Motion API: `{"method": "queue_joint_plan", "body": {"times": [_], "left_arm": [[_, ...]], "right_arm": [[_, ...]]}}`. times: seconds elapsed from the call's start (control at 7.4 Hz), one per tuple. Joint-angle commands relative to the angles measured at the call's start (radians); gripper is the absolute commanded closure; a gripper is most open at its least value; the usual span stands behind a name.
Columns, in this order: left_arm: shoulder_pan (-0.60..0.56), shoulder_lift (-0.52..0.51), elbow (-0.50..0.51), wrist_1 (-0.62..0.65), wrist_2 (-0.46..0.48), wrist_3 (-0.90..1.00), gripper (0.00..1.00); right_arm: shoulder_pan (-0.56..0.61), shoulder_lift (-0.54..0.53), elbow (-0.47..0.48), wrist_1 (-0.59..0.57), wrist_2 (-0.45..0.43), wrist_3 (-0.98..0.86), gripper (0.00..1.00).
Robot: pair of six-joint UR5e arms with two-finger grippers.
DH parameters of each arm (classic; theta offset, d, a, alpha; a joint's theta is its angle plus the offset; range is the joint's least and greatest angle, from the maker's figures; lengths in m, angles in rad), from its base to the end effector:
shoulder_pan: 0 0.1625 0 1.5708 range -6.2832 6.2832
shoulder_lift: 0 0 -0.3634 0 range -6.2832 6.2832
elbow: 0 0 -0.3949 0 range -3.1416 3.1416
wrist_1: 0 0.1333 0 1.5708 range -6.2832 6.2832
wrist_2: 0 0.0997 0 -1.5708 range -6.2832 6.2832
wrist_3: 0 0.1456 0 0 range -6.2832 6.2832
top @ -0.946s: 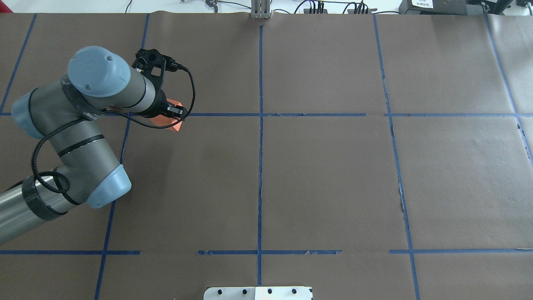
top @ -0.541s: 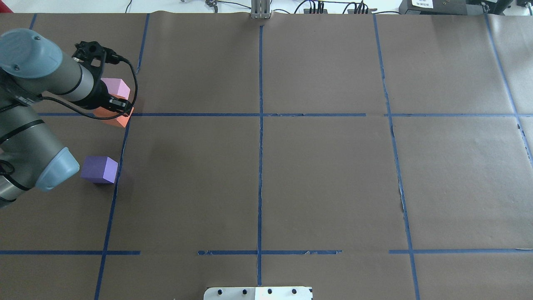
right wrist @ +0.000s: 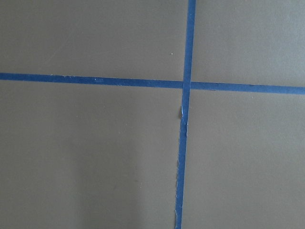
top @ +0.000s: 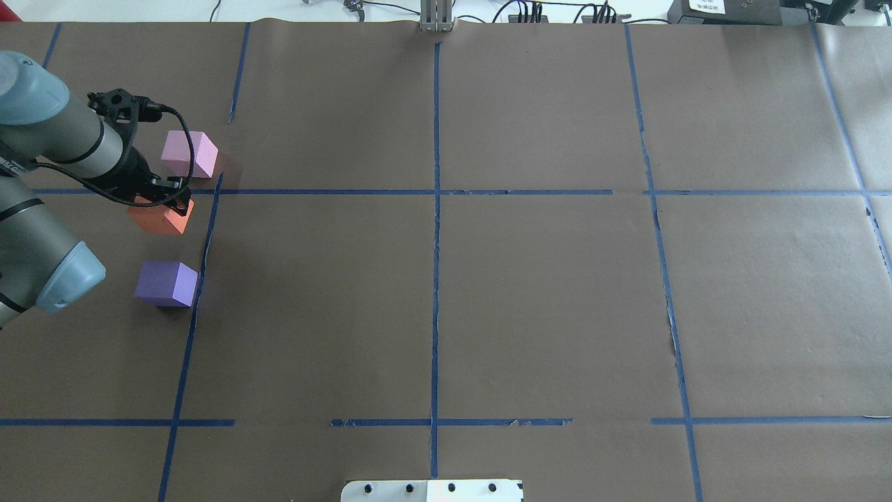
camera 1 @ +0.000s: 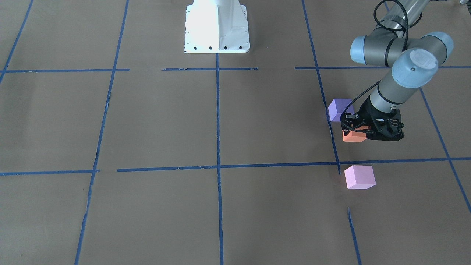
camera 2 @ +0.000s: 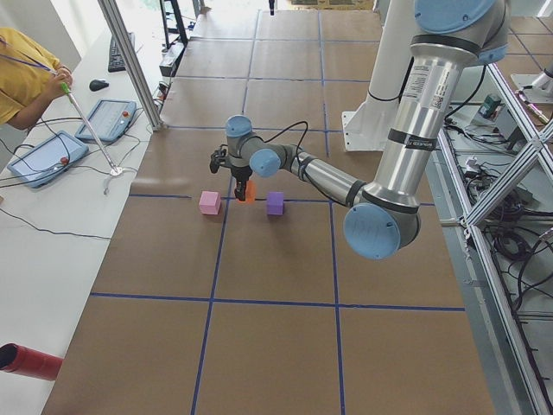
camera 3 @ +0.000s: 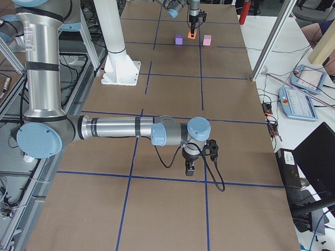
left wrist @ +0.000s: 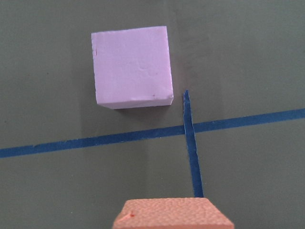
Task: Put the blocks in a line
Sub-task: 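Lower the orange cube between the pink and purple cubes, open left gripper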
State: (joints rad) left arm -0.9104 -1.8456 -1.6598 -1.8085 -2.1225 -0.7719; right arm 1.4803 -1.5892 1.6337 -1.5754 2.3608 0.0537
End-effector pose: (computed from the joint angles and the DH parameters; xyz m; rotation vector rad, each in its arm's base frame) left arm 0.3353 -0.5246 0.4176 0.0909 0.7873 0.0603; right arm -0.0147 -0.4922 0.6067 -0.0192 -0.7906 -0.0506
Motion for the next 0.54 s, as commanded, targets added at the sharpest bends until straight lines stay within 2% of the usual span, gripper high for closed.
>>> {"method": "queue_joint_plan", "body": {"times": [0.0,0.41], "left_arm": [[0.002,-0.001,0.095,-0.105,-0.008,-0.018,0.87],[0.004,-0.015,0.120,-0.141,-0.008,-0.020,0.87]], "right_arm": [[0.000,0.000,0.000,0.000,0.000,0.000,0.00],[0.000,0.000,0.000,0.000,0.000,0.000,0.00]]}}
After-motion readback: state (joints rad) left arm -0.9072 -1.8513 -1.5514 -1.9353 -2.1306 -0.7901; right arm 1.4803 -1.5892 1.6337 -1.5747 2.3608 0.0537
